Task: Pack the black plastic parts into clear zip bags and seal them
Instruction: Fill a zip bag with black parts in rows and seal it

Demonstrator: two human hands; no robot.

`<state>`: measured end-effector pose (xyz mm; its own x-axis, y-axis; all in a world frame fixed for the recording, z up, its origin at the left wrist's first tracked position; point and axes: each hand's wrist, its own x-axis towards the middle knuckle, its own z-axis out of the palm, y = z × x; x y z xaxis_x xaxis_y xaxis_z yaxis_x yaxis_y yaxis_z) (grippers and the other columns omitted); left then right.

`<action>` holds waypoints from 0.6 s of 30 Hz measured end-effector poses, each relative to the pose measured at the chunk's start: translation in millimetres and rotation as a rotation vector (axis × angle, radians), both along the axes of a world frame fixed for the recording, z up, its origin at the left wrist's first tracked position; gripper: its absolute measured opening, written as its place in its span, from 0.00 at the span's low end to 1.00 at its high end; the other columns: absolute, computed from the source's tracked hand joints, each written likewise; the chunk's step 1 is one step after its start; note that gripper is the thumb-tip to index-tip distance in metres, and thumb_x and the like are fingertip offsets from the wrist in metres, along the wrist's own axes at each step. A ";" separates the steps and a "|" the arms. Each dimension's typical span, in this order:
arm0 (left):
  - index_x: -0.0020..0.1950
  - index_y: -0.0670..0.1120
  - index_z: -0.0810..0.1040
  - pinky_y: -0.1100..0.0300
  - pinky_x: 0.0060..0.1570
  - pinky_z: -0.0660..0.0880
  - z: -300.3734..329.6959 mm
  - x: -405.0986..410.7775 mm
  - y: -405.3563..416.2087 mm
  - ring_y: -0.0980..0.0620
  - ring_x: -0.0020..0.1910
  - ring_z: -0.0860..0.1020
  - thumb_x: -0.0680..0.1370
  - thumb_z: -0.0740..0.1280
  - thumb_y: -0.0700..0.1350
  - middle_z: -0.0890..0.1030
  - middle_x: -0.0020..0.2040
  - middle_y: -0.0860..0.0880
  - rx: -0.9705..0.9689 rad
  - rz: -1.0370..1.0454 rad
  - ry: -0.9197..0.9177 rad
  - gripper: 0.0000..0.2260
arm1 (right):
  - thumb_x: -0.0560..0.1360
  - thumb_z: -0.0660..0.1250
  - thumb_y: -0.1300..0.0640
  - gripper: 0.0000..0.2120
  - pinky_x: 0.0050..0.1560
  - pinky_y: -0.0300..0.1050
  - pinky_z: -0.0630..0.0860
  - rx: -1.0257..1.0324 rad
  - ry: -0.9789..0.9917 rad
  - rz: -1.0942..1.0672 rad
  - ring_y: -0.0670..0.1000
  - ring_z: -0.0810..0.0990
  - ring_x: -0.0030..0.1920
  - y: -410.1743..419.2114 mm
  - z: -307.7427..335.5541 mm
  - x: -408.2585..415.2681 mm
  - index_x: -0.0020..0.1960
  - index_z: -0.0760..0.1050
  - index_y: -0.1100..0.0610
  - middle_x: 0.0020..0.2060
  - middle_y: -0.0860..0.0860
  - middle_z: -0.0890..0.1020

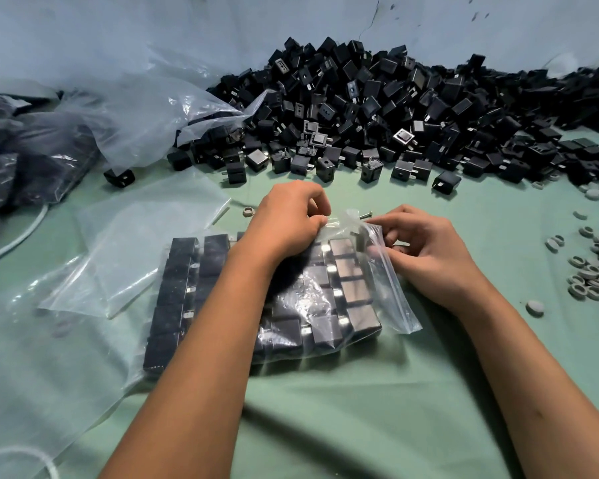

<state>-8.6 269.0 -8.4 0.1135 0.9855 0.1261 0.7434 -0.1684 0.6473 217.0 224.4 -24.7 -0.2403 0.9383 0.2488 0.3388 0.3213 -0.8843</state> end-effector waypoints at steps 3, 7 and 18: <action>0.44 0.55 0.81 0.52 0.51 0.81 -0.8 2.4 -0.3 0.58 0.43 0.81 0.76 0.74 0.42 0.83 0.41 0.58 0.050 0.037 -0.007 0.08 | 0.74 0.75 0.68 0.15 0.47 0.47 0.78 -0.050 0.083 0.043 0.52 0.76 0.45 -1.1 1.2 -3.3 0.60 0.83 0.63 0.51 0.64 0.78; 0.45 0.54 0.82 0.52 0.52 0.80 0.7 4.2 -1.4 0.55 0.44 0.81 0.77 0.73 0.41 0.82 0.43 0.56 0.073 0.050 -0.003 0.07 | 0.73 0.75 0.59 0.14 0.52 0.70 0.78 -0.155 0.128 0.087 0.60 0.78 0.46 -1.6 0.2 -3.2 0.59 0.85 0.59 0.54 0.69 0.75; 0.54 0.56 0.86 0.51 0.61 0.72 10.5 26.9 -6.4 0.51 0.58 0.74 0.79 0.73 0.43 0.79 0.55 0.53 0.220 -0.238 0.149 0.08 | 0.74 0.76 0.66 0.12 0.45 0.44 0.79 -0.084 0.130 -0.024 0.53 0.81 0.43 -4.8 -0.3 -15.1 0.55 0.85 0.56 0.52 0.64 0.78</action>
<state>18.3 262.6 2.1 0.3701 0.8803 0.2967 0.7500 -0.4717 0.4638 201.9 219.6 -24.9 -0.1880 0.9624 0.1962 0.2265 0.2369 -0.9448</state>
